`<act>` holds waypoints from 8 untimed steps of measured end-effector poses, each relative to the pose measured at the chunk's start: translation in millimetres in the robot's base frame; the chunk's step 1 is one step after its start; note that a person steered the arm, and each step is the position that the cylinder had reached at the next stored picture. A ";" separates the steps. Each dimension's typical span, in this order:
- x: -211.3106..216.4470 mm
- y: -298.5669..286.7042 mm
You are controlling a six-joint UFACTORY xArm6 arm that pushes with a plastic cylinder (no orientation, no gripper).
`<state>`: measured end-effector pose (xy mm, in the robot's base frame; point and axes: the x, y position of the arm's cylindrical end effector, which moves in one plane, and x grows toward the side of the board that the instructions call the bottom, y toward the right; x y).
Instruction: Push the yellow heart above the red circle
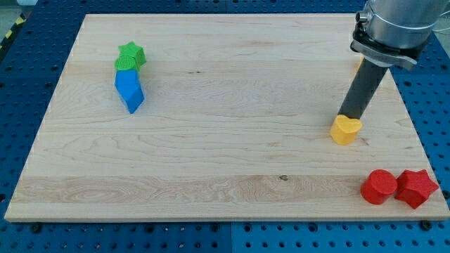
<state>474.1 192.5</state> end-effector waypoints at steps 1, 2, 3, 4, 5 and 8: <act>13.1 0.0; 25.3 0.0; 12.6 -1.0; 7.2 -23.9; 8.9 -41.8; 31.1 -29.6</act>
<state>505.2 162.9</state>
